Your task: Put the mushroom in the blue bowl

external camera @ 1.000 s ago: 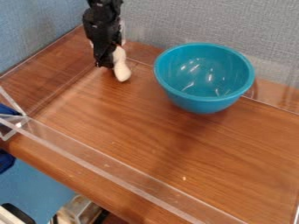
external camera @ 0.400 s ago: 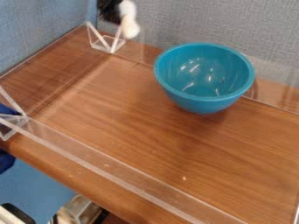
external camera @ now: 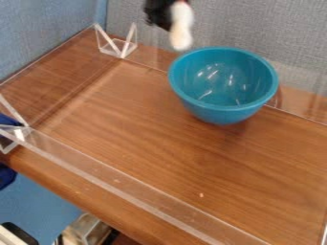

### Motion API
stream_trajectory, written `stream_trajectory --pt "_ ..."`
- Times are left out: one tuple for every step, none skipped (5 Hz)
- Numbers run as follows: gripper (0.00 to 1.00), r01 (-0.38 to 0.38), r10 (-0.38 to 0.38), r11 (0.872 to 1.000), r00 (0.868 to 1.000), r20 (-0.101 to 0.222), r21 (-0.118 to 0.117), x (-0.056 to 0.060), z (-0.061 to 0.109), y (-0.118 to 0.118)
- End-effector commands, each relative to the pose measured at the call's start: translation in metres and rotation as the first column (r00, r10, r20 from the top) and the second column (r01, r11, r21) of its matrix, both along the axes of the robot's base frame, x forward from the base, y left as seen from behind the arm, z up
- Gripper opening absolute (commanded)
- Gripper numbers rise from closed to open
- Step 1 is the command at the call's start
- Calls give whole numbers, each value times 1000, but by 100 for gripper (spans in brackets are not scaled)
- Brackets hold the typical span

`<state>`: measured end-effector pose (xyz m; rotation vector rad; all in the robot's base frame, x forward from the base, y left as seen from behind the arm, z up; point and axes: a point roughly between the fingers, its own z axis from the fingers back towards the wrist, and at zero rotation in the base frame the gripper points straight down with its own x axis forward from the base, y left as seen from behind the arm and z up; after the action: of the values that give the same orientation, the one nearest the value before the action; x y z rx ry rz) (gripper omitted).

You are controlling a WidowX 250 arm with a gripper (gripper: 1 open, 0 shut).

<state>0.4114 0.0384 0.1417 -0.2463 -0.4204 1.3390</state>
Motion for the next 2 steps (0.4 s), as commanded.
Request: stream_trajectory --pt "0 71 -72 997 994 81 13 -1 29 -47" --pt "0 102 -102 995 993 60 -1 0 15 -90"
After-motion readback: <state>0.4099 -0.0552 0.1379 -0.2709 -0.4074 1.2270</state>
